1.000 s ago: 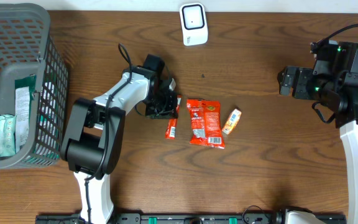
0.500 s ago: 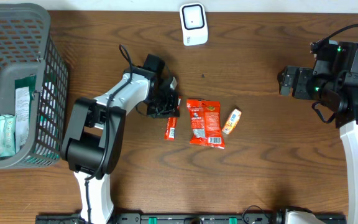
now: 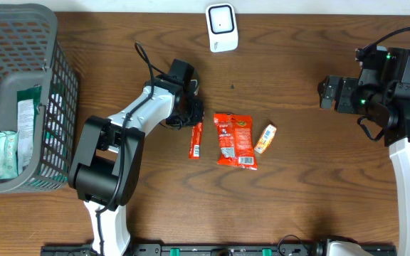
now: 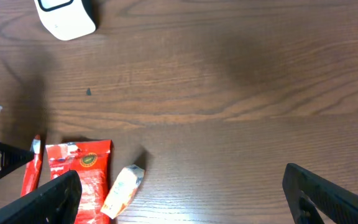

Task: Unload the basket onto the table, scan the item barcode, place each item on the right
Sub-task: 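Open the left gripper and move it back to the basket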

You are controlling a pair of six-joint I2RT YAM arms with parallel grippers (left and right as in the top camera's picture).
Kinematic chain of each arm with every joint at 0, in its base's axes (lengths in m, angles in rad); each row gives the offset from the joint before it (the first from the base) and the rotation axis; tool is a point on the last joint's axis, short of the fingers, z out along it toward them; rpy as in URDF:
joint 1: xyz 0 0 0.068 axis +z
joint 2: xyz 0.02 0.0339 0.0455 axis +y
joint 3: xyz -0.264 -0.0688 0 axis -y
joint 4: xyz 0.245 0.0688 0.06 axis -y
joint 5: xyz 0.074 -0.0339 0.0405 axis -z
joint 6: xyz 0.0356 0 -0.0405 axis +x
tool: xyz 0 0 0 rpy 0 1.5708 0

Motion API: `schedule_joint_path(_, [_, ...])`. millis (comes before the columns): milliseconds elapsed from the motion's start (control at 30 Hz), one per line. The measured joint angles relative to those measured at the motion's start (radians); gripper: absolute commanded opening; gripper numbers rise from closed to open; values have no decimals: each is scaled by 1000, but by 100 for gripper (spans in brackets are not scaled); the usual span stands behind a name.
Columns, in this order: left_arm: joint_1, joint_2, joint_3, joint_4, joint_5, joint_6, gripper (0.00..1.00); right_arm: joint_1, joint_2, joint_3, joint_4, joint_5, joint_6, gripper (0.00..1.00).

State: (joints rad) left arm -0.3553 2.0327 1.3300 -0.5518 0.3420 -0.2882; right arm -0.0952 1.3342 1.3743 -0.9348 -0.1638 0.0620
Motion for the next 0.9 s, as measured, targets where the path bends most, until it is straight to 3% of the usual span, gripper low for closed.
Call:
schedule_joint_path(233, [0,-47,-2,-13,-19,0,8,0,0,0,0,0,0,99])
schedule_joint_path(500, [11,-372,22,-69,-31,-3,13,0,0,0,0,0,0,99])
schedule_joint_path(533, [20,-405,27,-75,-31,-3,23,0,0,0,0,0,0,99])
schedule_joint_path(600, [59,-489,40,-88,-33,-5,30,0,0,0,0,0,0,99])
schedule_joint_path(700, [149,-595,51,-91,-72,-9,55,0,0,0,0,0,0,99])
schedule_joint_path(767, [229,-656,51,-92,-118,-28,65,0,0,0,0,0,0,99])
schedule_joint_path(900, [404,-747,51,-92,-190,-28,68,0,0,0,0,0,0,99])
